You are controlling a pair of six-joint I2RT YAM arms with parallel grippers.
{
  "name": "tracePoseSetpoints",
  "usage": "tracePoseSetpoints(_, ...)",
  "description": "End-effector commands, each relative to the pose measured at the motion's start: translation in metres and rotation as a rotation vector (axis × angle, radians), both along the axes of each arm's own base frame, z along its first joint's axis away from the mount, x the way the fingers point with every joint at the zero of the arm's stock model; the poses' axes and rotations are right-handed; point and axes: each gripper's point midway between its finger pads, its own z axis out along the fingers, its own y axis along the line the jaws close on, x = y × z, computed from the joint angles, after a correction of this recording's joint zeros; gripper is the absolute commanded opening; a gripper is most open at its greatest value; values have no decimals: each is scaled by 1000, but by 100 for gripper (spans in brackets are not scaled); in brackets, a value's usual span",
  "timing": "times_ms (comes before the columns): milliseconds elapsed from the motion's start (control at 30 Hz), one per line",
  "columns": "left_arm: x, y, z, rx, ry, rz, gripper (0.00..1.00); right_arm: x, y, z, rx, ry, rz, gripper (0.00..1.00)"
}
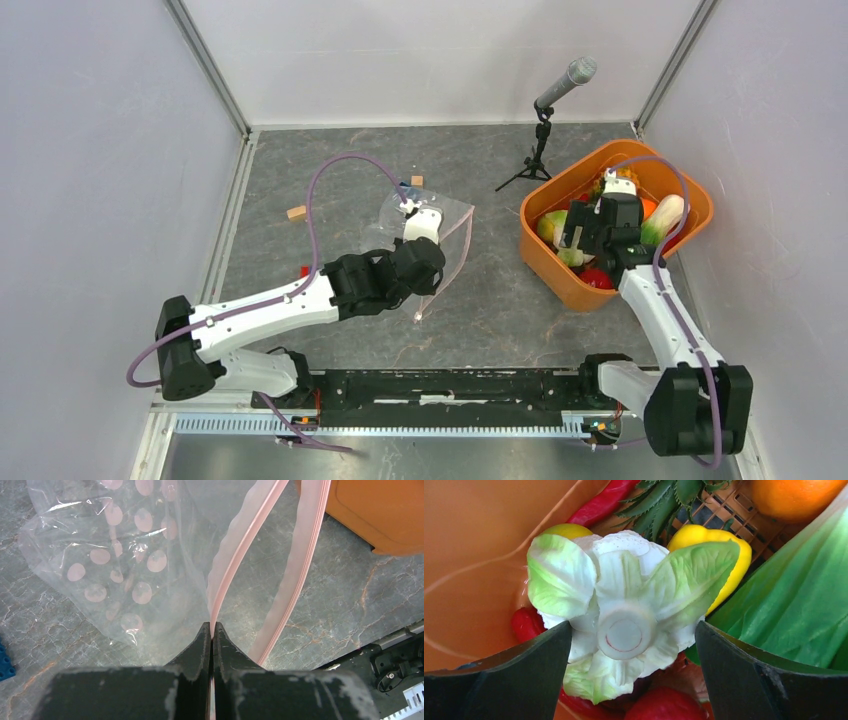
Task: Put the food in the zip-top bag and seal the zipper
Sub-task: Pick up the fake vegetable from the bin.
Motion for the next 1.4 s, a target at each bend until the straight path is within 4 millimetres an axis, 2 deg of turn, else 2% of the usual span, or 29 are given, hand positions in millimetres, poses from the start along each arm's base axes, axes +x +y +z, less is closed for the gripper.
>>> tracePoseSetpoints(0,1,-4,13,-44,-34,-15,2,13,10,-18,80,-20,13,93)
tracePoseSetpoints(100,1,-2,13,-47,-34,-14,2,12,5,-29,75,-35,-20,77)
tracePoseSetpoints(133,1,-2,13,-48,-36,-12,2,12,6,-29,80,-52,-13,68)
tracePoseSetpoints(300,1,-2,13,-50,-38,-11,2,16,14,-4,96,-182,46,32)
tracePoseSetpoints(367,1,-3,13,-50,-36,-15,2,17,10,6,74,-212,39,28)
tracePoseSetpoints(467,0,-3,12,-51,-32,-16,2,17,6,23,52,-240,33,26)
tracePoseSetpoints(533,0,-2,11,-51,-31,-14,2,17,7,35,49,-267,42,18)
tracePoseSetpoints(600,0,-2,11,-52,-32,-14,2,16,7,45,51,-299,44,15)
tracePoseSetpoints(700,0,-2,12,-53,-34,-12,2,14,6,54,43,-332,39,11)
tracePoseSetpoints(767,0,-2,12,-53,-35,-14,2,13,5,56,38,-334,35,12)
tracePoseSetpoints(833,0,-2,11,-52,-32,-16,2,13,3,56,28,-321,35,0)
tracePoseSetpoints(867,0,-3,10,-50,-31,-17,2,14,3,56,26,-317,37,0)
tracePoseSetpoints(967,-1,-2,10,-53,-29,-17,2,16,5,54,20,-304,57,4)
tracePoseSetpoints(1000,-1,-2,11,-55,-30,-18,2,17,4,53,13,-287,54,10)
tracePoseSetpoints(1033,-1,-2,11,-55,-30,-20,2,17,2,48,4,-257,48,25)
tracePoseSetpoints(1067,-1,-2,12,-57,-32,-21,2,17,1,48,1,-236,47,49)
tracePoseSetpoints(1100,-1,-1,12,-57,-34,-19,2,16,2,45,2,-204,50,60)
tracePoseSetpoints(1167,-1,0,13,-58,-38,-18,2,15,8,46,22,-191,79,67)
tracePoseSetpoints(1267,-1,0,13,-56,-41,-18,2,14,19,71,63,-265,122,83)
tracePoseSetpoints(1367,-1,-1,13,-53,-39,-22,2,11,6,92,42,-316,41,95)
